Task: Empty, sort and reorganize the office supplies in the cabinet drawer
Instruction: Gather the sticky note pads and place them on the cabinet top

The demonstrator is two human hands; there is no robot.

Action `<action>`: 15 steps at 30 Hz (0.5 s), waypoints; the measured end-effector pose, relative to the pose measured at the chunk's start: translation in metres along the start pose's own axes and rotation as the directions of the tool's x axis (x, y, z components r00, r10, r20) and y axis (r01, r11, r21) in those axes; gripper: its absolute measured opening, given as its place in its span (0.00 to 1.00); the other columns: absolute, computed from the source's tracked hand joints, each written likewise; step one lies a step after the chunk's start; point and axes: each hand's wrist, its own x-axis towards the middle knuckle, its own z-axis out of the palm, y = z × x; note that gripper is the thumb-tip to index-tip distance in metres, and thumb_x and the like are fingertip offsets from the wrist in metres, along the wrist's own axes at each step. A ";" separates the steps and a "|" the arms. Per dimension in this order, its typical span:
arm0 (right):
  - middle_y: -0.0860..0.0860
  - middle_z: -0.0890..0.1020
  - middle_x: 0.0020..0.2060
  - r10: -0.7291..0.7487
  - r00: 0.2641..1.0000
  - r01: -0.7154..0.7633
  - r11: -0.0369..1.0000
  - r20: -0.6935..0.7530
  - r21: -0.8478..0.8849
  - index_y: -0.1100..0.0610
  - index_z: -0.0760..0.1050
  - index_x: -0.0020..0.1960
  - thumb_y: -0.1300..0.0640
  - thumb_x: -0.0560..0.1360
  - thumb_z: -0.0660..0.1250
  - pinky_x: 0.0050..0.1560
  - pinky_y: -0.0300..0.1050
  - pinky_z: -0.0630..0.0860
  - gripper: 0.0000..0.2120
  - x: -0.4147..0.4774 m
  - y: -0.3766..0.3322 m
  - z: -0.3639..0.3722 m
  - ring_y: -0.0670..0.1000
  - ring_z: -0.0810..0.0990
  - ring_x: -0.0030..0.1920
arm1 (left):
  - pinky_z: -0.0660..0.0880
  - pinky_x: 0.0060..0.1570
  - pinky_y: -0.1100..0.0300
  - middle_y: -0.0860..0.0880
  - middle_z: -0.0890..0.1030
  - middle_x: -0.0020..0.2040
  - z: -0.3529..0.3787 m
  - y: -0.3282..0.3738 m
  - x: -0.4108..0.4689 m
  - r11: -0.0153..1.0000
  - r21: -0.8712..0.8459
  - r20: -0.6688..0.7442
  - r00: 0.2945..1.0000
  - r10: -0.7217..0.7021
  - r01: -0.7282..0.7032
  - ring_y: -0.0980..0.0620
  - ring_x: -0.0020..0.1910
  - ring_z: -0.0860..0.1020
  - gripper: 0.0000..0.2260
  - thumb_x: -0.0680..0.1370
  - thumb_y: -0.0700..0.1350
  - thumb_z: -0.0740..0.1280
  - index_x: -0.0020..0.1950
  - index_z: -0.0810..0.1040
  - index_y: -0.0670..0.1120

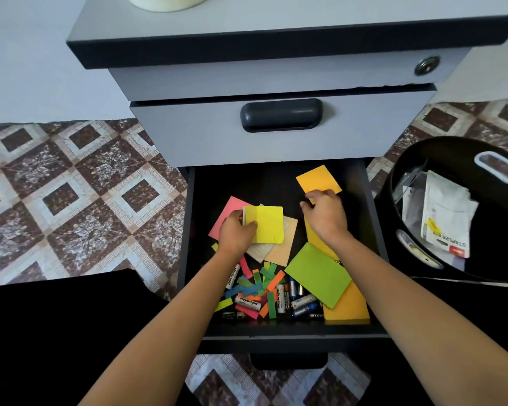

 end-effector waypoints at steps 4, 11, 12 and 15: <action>0.62 0.65 0.68 0.055 0.998 -0.058 0.992 -0.025 -0.112 0.62 0.63 0.72 0.51 0.79 0.61 0.60 0.54 0.69 0.25 0.025 0.011 -0.005 0.62 0.65 0.67 | 0.70 0.52 0.59 0.43 0.77 0.61 0.000 -0.006 -0.002 0.997 0.052 -0.023 0.998 0.062 -0.061 0.45 0.59 0.75 0.17 0.78 0.43 0.65 0.66 0.71 0.40; 0.63 0.64 0.68 0.129 0.992 -0.126 0.965 -0.001 -0.230 0.62 0.55 0.74 0.49 0.77 0.65 0.62 0.55 0.67 0.34 0.037 0.003 0.001 0.63 0.63 0.68 | 0.69 0.50 0.63 0.45 0.78 0.59 -0.002 -0.011 -0.004 0.993 0.052 -0.047 0.993 0.112 -0.110 0.48 0.58 0.75 0.16 0.77 0.43 0.66 0.65 0.73 0.42; 0.63 0.64 0.67 0.146 0.989 -0.145 0.968 -0.010 -0.207 0.62 0.57 0.73 0.48 0.75 0.68 0.62 0.55 0.67 0.35 0.038 0.002 0.001 0.63 0.63 0.67 | 0.69 0.50 0.62 0.45 0.78 0.59 -0.003 -0.011 -0.004 0.993 0.039 -0.046 0.993 0.113 -0.111 0.48 0.57 0.76 0.16 0.77 0.43 0.67 0.64 0.73 0.42; 0.62 0.64 0.65 0.177 0.984 -0.177 0.980 -0.012 -0.093 0.62 0.60 0.70 0.50 0.70 0.74 0.59 0.55 0.70 0.37 0.038 0.000 -0.002 0.63 0.68 0.64 | 0.71 0.51 0.61 0.45 0.79 0.58 -0.004 -0.013 -0.004 0.993 0.014 -0.037 0.992 0.121 -0.120 0.48 0.57 0.76 0.16 0.77 0.44 0.67 0.64 0.74 0.43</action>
